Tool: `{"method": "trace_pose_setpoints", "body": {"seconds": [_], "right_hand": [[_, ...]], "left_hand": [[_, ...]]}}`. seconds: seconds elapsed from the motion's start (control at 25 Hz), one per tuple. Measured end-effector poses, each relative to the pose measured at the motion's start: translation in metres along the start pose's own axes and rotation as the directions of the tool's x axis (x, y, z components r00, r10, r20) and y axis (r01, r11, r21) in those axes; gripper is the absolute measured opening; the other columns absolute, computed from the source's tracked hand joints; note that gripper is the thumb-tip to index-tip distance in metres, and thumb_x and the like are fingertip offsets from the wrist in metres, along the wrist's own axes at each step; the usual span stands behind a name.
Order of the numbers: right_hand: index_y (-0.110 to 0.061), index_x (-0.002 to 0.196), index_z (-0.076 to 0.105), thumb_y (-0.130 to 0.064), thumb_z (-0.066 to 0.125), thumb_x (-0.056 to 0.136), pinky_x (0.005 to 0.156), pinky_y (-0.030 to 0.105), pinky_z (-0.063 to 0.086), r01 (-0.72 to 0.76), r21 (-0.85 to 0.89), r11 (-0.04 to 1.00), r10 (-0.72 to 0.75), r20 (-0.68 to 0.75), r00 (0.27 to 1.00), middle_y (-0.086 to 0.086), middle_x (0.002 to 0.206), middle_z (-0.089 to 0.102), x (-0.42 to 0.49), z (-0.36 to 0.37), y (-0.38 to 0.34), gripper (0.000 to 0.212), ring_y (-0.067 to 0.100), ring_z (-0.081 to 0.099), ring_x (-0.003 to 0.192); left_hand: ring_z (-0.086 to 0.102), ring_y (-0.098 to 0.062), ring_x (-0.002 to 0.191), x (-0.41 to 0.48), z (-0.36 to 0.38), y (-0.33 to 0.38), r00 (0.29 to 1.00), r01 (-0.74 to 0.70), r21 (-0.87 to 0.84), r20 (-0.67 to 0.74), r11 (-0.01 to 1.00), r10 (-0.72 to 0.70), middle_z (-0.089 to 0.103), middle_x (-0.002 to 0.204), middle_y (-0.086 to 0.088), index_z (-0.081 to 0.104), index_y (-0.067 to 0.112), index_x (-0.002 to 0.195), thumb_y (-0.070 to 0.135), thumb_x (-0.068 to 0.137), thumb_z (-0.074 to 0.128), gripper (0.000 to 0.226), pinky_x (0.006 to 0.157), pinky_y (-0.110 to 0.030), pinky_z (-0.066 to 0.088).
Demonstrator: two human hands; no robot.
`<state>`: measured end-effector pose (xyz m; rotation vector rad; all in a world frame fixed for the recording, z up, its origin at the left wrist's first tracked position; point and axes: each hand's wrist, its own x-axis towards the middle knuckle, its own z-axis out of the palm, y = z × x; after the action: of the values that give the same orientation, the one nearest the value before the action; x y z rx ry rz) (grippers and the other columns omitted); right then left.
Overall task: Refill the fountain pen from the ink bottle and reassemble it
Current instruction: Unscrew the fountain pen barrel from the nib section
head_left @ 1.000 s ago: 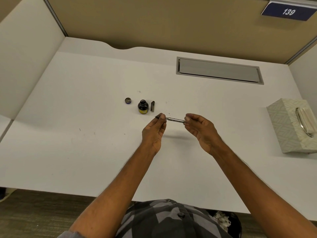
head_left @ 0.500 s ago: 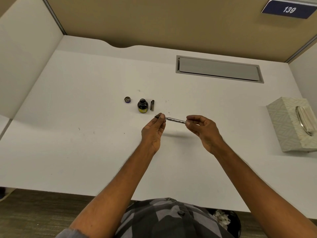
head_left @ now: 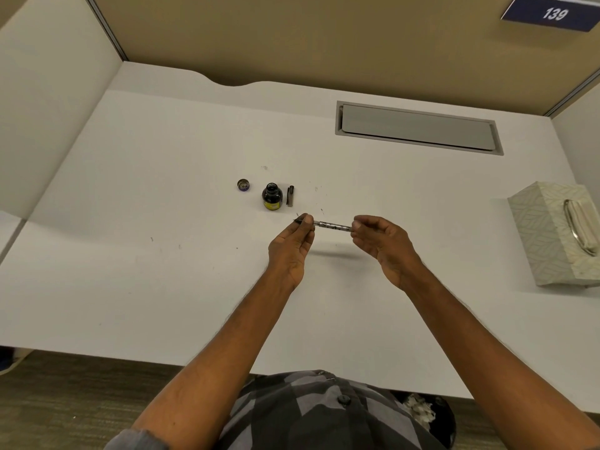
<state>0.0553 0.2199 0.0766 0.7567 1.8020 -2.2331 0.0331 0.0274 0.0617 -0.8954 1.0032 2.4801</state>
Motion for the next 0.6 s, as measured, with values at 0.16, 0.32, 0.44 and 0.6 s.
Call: {"method": "trace_pose_setpoints", "body": {"seconds": [0.16,0.32,0.44,0.6], "right_hand": [[-0.004,0.108,0.076,-0.016,0.074,0.095,0.086,0.025,0.061,-0.021,-0.061,0.998,0.022,0.015,1.000,0.009,0.100,0.075,-0.0026,-0.0016,0.0009,0.018,0.022,0.070,0.090],[-0.011,0.120,0.072,-0.014,0.079,0.090,0.095,0.032,0.060,-0.001,-0.056,0.998,0.003,0.036,0.999,0.003,0.115,0.072,-0.0025,-0.0008,-0.0003,0.032,0.015,0.071,0.101],[-0.009,0.117,0.074,-0.031,0.075,0.094,0.082,0.026,0.062,-0.061,-0.087,0.994,0.062,0.007,0.998,0.007,0.109,0.073,-0.0024,0.0027,-0.0015,0.032,0.021,0.073,0.095],[-0.009,0.111,0.077,-0.009,0.077,0.091,0.089,0.027,0.057,0.046,-0.190,0.981,-0.034,0.065,0.997,0.006,0.106,0.076,-0.0045,0.0011,0.0009,0.019,0.018,0.071,0.096]], "left_hand": [[0.068,-0.012,0.088,-0.0002,0.0005,-0.0015,1.000,-0.004,0.001,-0.003,1.000,0.004,0.074,0.094,-0.004,0.074,0.008,0.097,0.004,0.087,0.074,0.011,0.092,-0.024,0.057],[0.068,-0.012,0.088,0.0005,-0.0006,-0.0009,1.000,-0.005,0.001,-0.005,1.000,0.006,0.074,0.095,-0.005,0.074,0.008,0.099,0.004,0.087,0.074,0.012,0.092,-0.024,0.057],[0.068,-0.012,0.086,0.0002,-0.0004,-0.0022,1.000,0.000,0.006,0.001,1.000,0.000,0.075,0.093,-0.004,0.075,0.008,0.098,0.004,0.087,0.074,0.011,0.091,-0.023,0.057],[0.069,-0.012,0.087,0.0012,-0.0025,-0.0014,1.000,-0.002,0.012,0.002,1.000,0.002,0.075,0.095,-0.004,0.075,0.008,0.100,0.004,0.087,0.075,0.014,0.089,-0.023,0.058]]}}
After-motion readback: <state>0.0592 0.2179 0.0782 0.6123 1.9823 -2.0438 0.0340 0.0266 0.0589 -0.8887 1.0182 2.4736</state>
